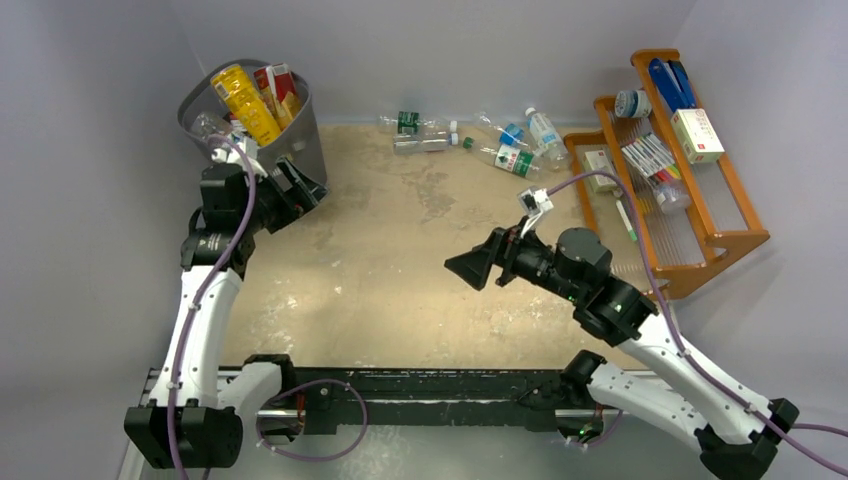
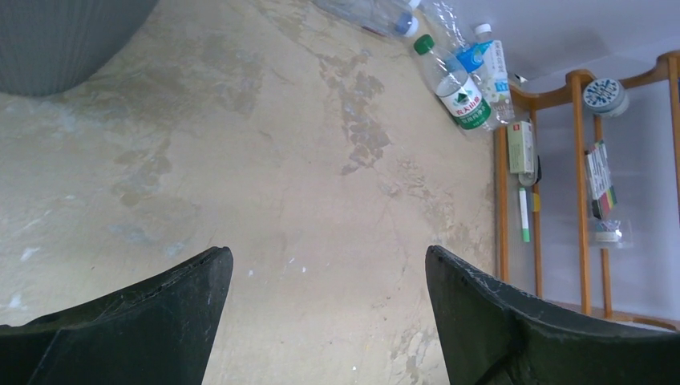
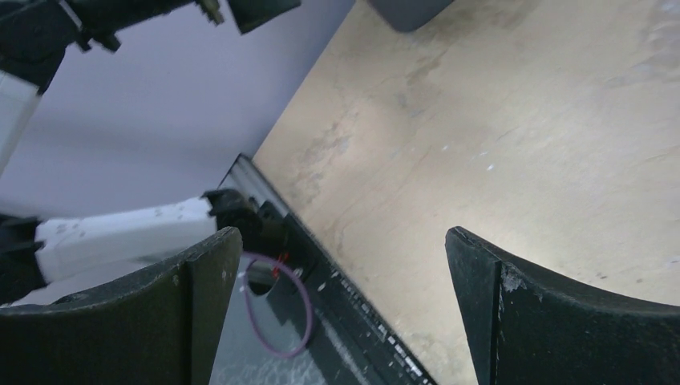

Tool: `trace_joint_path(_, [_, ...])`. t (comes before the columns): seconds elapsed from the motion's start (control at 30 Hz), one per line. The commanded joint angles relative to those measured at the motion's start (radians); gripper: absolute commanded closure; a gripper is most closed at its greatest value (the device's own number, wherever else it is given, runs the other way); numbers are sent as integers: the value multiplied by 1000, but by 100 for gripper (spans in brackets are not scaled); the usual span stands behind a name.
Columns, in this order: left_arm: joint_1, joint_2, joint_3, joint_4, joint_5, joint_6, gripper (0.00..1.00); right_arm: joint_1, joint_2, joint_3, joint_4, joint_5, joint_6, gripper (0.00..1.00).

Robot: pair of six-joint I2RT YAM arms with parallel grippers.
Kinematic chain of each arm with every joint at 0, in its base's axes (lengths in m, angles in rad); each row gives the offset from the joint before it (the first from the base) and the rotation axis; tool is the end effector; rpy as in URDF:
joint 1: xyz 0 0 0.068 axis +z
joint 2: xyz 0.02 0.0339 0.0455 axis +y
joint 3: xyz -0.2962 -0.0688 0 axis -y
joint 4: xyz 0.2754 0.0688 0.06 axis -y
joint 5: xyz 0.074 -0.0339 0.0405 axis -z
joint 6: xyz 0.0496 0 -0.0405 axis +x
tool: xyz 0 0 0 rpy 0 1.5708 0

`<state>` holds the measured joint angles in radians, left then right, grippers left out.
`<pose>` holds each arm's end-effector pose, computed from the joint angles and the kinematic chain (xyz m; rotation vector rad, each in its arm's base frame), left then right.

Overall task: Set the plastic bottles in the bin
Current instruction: Adjust the plastic bottle at the center of the board.

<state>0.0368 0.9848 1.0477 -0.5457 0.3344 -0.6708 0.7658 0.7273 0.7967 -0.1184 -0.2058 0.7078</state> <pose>0.2348 -0.0076 0.3814 -0.5252 2.0394 -0.7310 0.1312 0.1402 0.3834 -0.2259 1.7690 1.2712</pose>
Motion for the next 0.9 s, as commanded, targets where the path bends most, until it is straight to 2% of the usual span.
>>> trace_joint_path(0.0, [-79,44,-7,148,2,-15,10,1,121,127,-26,222,-118,0])
trace_joint_path(0.13, [-267,136,-9,196,-105,-3,10,-46,386,281,-65,347,-199,0])
trace_joint_path(0.27, [-369,210,-24,266,-150,-10,10,-200,602,416,-16,304,-249,0])
trace_joint_path(0.37, [-384,237,-37,309,-147,-16,10,-264,722,494,55,338,-318,0])
trace_joint_path(0.53, [-392,251,-41,317,-139,7,10,-354,967,701,73,454,-421,3])
trace_joint_path(0.87, [-405,244,-77,339,-126,14,10,-503,1324,937,139,428,-424,20])
